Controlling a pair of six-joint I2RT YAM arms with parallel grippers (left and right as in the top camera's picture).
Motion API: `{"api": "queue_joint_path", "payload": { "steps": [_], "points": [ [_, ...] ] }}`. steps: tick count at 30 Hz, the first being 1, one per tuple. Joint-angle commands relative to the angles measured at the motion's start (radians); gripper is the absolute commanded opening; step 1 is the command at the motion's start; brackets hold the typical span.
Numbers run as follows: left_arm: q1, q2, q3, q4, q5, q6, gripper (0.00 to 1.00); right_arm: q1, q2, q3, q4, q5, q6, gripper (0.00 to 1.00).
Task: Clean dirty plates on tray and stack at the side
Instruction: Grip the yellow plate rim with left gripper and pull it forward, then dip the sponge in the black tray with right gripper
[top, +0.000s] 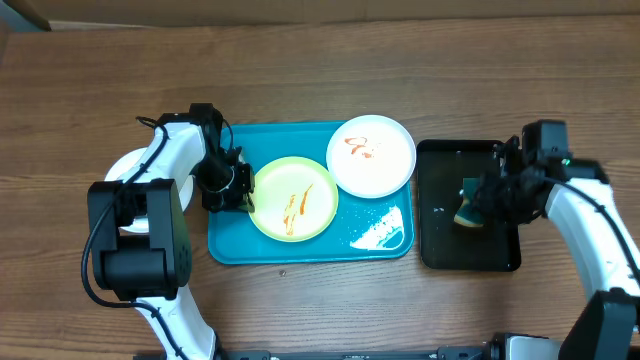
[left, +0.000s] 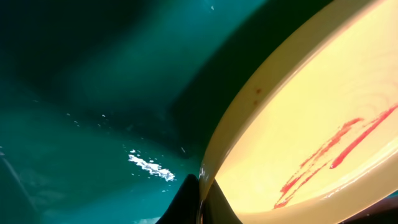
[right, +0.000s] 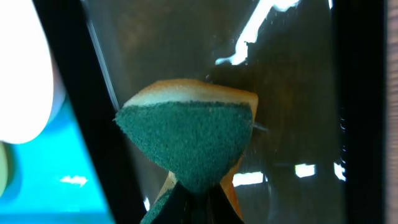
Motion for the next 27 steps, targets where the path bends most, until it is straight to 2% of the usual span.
{"api": "queue_joint_path", "payload": {
  "steps": [1, 14, 23, 27],
  "points": [
    [-0.029, 0.016, -0.008, -0.007, 0.025, -0.044, 0.04, 0.003, -0.004, -0.079, 0.062, -0.004, 0.093, 0.04],
    [-0.074, 0.016, -0.008, 0.010, 0.013, -0.044, 0.04, 0.003, 0.230, -0.069, 0.062, 0.021, 0.061, 0.04],
    [-0.072, 0.016, -0.008, 0.000, -0.107, -0.091, 0.04, 0.003, 0.180, 0.231, -0.117, 0.008, -0.008, 0.04],
    [-0.072, 0.016, -0.008, -0.002, -0.115, -0.101, 0.04, 0.003, 0.181, 0.261, -0.097, 0.008, -0.011, 0.04]
  ]
}}
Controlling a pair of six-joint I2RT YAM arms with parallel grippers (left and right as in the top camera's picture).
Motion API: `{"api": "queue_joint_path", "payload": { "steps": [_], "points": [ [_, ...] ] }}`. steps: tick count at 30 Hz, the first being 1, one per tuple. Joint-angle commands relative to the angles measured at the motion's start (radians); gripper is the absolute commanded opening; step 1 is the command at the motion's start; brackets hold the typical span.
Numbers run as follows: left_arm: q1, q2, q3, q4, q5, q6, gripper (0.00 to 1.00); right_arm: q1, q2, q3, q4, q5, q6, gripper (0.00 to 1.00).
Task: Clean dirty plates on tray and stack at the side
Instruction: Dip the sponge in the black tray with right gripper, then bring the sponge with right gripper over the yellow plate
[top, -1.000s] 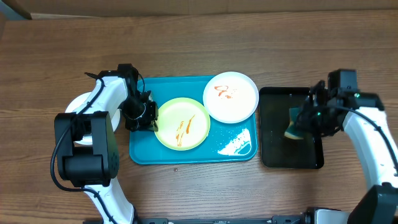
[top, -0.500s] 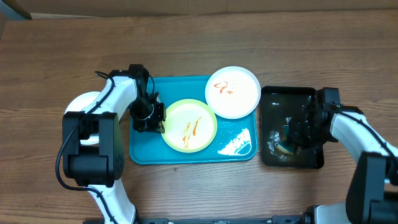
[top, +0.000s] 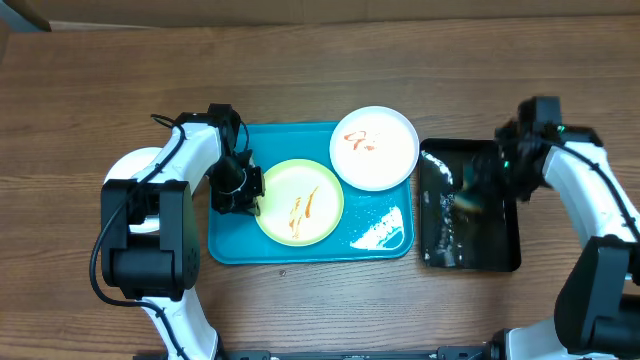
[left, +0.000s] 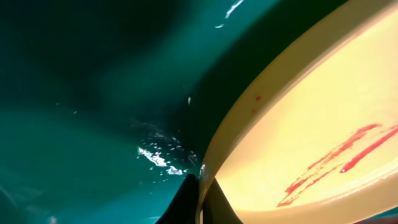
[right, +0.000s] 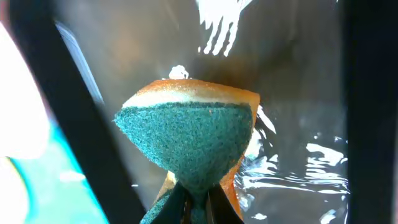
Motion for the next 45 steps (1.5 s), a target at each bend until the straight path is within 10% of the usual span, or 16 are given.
{"api": "queue_joint_path", "payload": {
  "steps": [1, 17, 28, 45],
  "points": [
    [-0.005, 0.014, -0.007, -0.002, -0.046, -0.037, 0.04, 0.005, -0.011, 0.016, 0.012, 0.000, -0.021, 0.04],
    [-0.006, 0.014, -0.007, -0.007, -0.045, -0.042, 0.04, 0.064, 0.105, -0.134, 0.119, 0.006, -0.020, 0.04],
    [-0.006, 0.014, -0.007, -0.008, -0.045, -0.042, 0.04, 0.127, -0.024, 0.124, -0.097, 0.010, -0.040, 0.04],
    [-0.033, 0.014, -0.007, -0.007, 0.078, -0.038, 0.04, 0.708, 0.012, 0.149, 0.214, -0.067, 0.103, 0.04]
  ]
}}
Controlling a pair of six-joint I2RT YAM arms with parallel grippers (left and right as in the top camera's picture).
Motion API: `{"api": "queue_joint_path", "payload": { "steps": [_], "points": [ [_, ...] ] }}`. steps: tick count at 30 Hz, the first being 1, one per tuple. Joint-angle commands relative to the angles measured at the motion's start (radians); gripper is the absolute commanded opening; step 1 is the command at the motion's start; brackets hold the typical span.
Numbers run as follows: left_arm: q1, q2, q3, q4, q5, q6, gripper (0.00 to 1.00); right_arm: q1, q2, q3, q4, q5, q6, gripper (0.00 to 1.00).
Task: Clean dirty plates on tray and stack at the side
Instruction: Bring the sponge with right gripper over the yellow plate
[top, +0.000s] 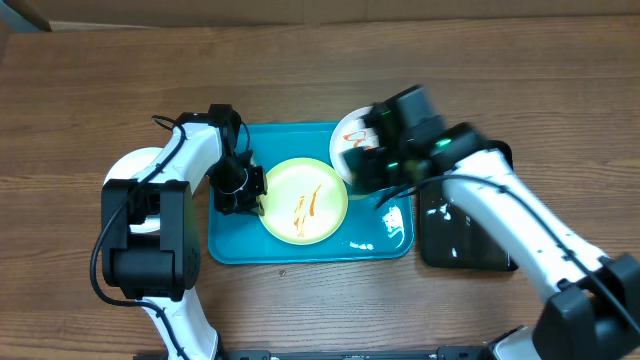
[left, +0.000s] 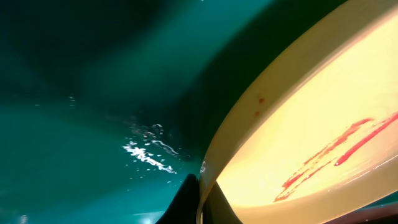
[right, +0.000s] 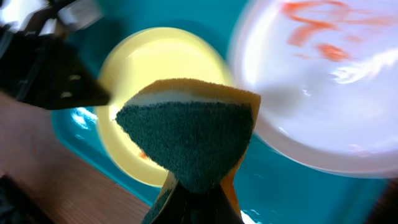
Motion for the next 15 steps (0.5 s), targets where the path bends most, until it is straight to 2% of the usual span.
{"api": "queue_joint_path", "payload": {
  "steps": [1, 7, 15],
  "points": [
    [-0.026, 0.014, -0.007, -0.003, 0.025, -0.010, 0.04, 0.101, 0.058, 0.006, 0.075, 0.018, 0.095, 0.04],
    [-0.049, 0.014, -0.007, -0.003, 0.022, -0.009, 0.04, 0.194, 0.175, 0.006, 0.157, 0.067, 0.169, 0.04],
    [-0.062, 0.014, -0.007, -0.002, 0.022, -0.010, 0.04, 0.228, 0.269, 0.006, 0.194, 0.066, 0.201, 0.04]
  ]
}}
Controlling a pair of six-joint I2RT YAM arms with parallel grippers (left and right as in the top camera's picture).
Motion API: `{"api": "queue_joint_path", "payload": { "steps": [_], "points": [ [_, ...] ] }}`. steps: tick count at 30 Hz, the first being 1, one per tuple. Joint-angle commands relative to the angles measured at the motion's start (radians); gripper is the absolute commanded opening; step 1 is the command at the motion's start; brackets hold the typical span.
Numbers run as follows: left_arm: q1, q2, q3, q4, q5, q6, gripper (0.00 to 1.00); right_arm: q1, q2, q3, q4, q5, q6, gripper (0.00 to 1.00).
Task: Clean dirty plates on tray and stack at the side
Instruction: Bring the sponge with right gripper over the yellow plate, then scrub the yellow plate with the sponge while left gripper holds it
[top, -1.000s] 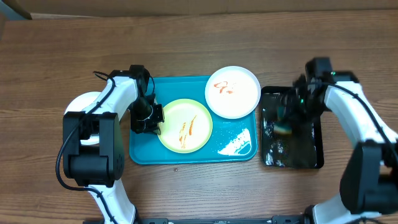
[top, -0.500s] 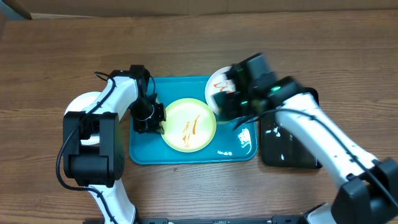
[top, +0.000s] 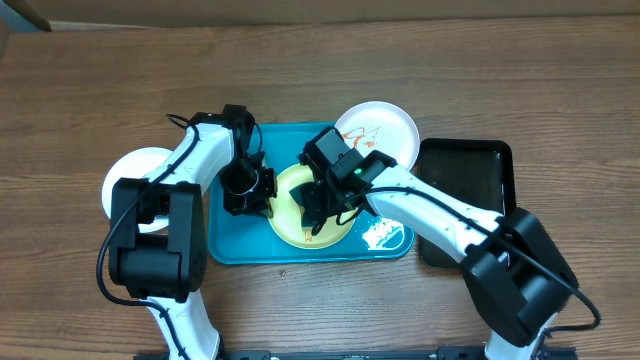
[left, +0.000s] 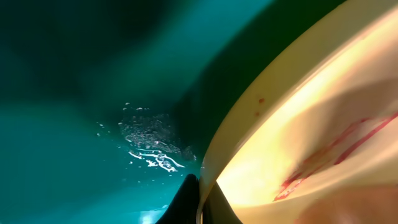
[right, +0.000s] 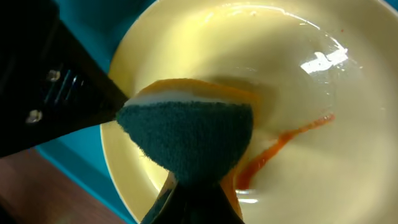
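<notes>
A yellow plate (top: 284, 205) with a red streak (right: 283, 144) lies on the teal tray (top: 236, 246). My left gripper (left: 199, 188) is shut on the plate's left rim (left: 239, 124), one finger on each side of it. My right gripper (right: 196, 202) is shut on a green-and-orange sponge (right: 186, 138). The sponge is low over the yellow plate (right: 311, 81), just left of the streak; whether it touches cannot be told. A white plate (top: 380, 130) with red smears rests at the tray's far right corner.
A black tray (top: 470, 200) holding water stands right of the teal tray. A clean white plate (top: 118, 183) lies on the wooden table left of the tray, partly under my left arm. Water droplets (left: 149, 140) glisten on the teal tray.
My right gripper with the sponge has moved from above the gap between the two plates down to the yellow plate's middle. My left gripper still pinches the plate's rim.
First my right gripper held the sponge in the black tray while my left gripper held the yellow plate's rim. Then the sponge was in rippling water there. Later it was over the teal tray near the white plate, and now it is at the yellow plate.
</notes>
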Motion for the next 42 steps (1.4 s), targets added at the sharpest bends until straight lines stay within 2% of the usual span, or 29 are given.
{"api": "queue_joint_path", "payload": {
  "steps": [1, 10, 15, 18, 27, 42],
  "points": [
    [-0.008, 0.014, -0.007, -0.002, 0.017, -0.010, 0.04, 0.015, 0.028, 0.006, 0.019, 0.009, 0.029, 0.04],
    [-0.008, 0.014, -0.007, 0.002, 0.017, -0.010, 0.04, 0.068, 0.058, 0.005, 0.029, 0.000, 0.028, 0.04],
    [-0.008, 0.014, -0.007, -0.002, 0.017, -0.010, 0.04, 0.076, 0.096, 0.005, 0.019, 0.072, 0.032, 0.04],
    [-0.008, 0.014, -0.007, -0.008, 0.017, -0.009, 0.04, 0.051, 0.099, 0.005, 0.006, 0.149, 0.055, 0.04],
    [-0.008, 0.014, -0.007, -0.023, -0.035, -0.010, 0.04, -0.095, 0.099, 0.008, -0.005, 0.149, 0.053, 0.04],
    [-0.008, 0.014, -0.007, -0.023, -0.035, -0.009, 0.04, -0.109, 0.099, 0.024, 0.136, 0.150, 0.047, 0.05]
  ]
}}
